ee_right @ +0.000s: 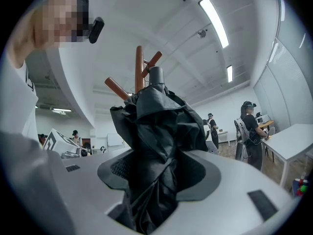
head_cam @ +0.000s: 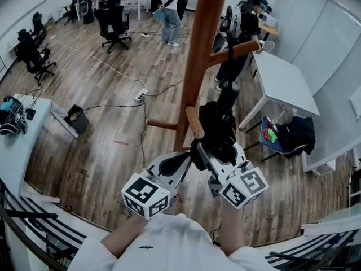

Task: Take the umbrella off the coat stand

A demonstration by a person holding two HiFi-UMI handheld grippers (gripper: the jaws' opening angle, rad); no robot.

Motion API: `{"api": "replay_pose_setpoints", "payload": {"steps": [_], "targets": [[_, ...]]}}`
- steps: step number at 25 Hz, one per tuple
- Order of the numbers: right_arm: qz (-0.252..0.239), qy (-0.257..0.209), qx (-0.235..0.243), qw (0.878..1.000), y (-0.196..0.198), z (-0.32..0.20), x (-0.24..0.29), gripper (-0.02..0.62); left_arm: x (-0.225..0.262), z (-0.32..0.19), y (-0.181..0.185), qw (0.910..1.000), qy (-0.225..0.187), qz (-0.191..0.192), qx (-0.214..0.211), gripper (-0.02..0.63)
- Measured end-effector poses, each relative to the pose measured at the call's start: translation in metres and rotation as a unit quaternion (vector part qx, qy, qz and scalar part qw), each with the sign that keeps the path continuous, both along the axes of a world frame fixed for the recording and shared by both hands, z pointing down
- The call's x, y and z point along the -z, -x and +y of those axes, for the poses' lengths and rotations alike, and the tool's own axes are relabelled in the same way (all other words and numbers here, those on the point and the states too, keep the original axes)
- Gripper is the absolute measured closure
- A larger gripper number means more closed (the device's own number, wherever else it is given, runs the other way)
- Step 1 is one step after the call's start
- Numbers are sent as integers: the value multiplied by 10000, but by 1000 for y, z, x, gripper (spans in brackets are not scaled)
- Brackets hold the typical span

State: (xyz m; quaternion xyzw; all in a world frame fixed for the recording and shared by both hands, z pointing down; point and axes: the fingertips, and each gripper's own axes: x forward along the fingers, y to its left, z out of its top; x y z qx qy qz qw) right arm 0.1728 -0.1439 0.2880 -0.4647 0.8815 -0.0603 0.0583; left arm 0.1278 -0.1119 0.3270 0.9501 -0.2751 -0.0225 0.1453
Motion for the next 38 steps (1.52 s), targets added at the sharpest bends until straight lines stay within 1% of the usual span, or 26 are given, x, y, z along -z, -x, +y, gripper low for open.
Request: {"api": "replay_pose_setpoints", "payload": {"steps": [14,19,28,38], "targets": [[-66,-113,-192,9997,-8,1,10,330,4,-3,-2,9999,-76,72,-111,584],[-108,-134,-286,9994,-18,3,11,330,4,-2,-10,9998,-92,58,-195,584],[-88,-167,-432,9989,-24,8,9,330,3,1,-16,9992,-133,86,-354,584],[-73,-109,-722,9973,-46,17,5,330,2,4,-34,9984,-85,71,-559,584]]}}
